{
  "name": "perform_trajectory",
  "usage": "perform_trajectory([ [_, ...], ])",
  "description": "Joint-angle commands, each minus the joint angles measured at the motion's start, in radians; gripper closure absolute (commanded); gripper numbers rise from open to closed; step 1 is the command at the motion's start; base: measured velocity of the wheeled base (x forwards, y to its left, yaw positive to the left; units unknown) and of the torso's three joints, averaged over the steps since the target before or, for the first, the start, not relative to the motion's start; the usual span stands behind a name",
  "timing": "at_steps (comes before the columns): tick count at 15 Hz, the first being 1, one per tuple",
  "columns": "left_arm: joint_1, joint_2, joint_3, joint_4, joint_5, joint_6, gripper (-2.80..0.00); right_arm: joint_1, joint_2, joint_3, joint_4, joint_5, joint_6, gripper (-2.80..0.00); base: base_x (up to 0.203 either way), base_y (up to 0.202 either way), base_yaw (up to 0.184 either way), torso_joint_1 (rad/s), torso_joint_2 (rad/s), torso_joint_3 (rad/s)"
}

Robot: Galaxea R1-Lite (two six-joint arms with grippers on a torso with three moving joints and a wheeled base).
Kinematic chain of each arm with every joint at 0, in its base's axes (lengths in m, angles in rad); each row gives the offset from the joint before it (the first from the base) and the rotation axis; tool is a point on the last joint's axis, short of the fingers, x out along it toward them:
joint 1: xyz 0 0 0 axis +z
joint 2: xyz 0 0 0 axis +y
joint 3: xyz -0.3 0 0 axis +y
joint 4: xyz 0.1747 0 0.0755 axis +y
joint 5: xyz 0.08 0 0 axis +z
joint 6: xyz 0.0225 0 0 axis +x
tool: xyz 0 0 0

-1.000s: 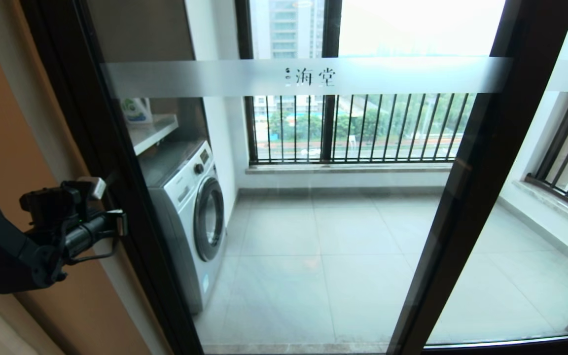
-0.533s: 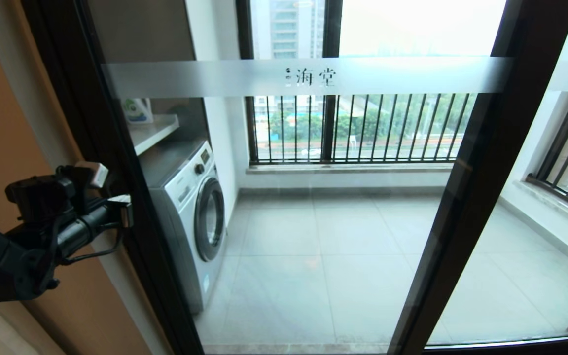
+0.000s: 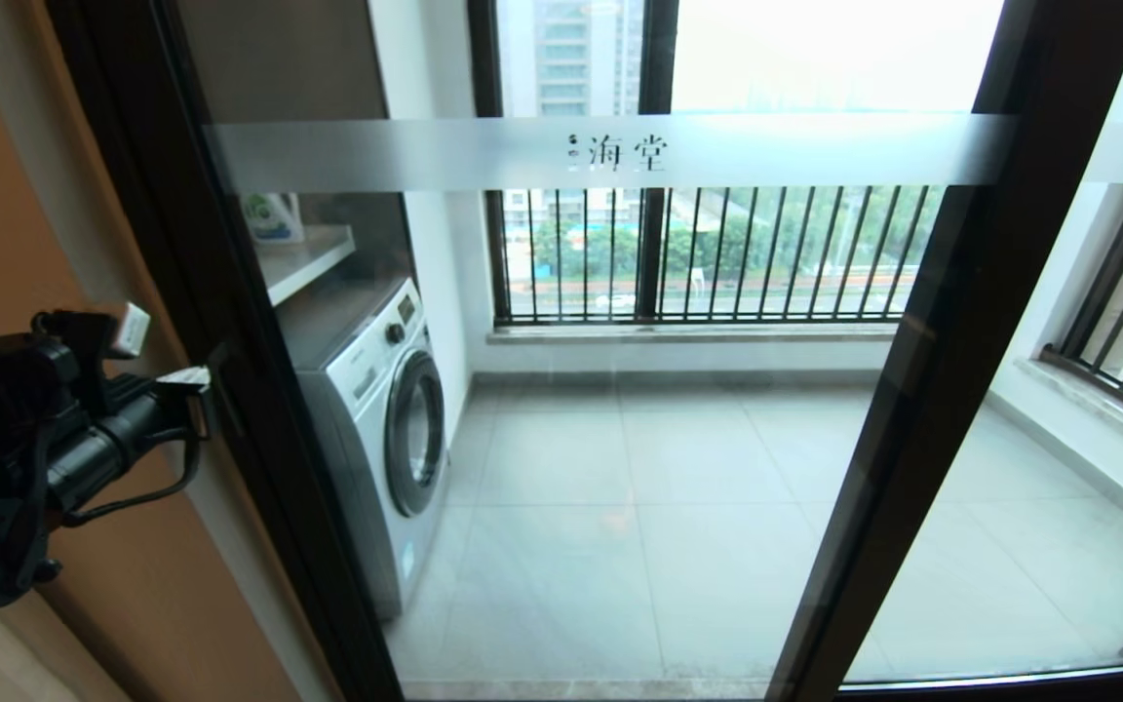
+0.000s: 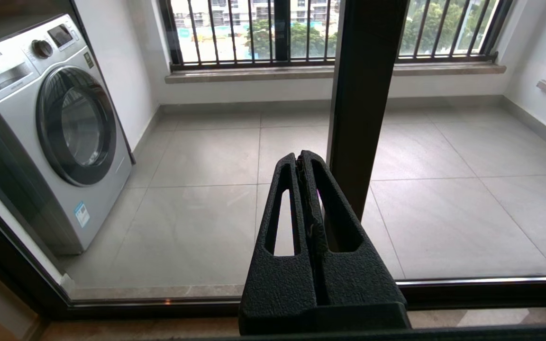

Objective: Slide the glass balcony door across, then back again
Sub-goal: Open the slid door

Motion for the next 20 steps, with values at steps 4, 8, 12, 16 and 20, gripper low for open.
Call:
perform_trajectory([
  [4, 0.078, 0.069, -0.033, -0.006, 0.003, 0.014, 0.00, 0.000, -0.002, 0.012, -0.001, 0.000, 0.000, 0.00, 0.000, 0.000, 0.000, 0.000, 0.00, 0.000],
  [8, 0.101, 0.173, -0.094, -0.020, 0.005, 0.029, 0.00, 0.000, -0.002, 0.012, -0.001, 0.000, 0.000, 0.00, 0.000, 0.000, 0.000, 0.000, 0.00, 0.000],
  [12, 0.102, 0.270, -0.165, -0.090, 0.017, 0.033, 0.00, 0.000, -0.002, 0.012, -0.001, 0.000, 0.000, 0.00, 0.000, 0.000, 0.000, 0.000, 0.00, 0.000],
  [16, 0.100, 0.307, -0.200, -0.088, 0.016, 0.033, 0.00, 0.000, -0.002, 0.012, -0.001, 0.000, 0.000, 0.00, 0.000, 0.000, 0.000, 0.000, 0.00, 0.000],
  [20, 0.099, 0.348, -0.254, -0.083, 0.018, 0.033, 0.00, 0.000, -0.001, 0.012, -0.001, 0.000, 0.000, 0.00, 0.000, 0.000, 0.000, 0.000, 0.00, 0.000],
])
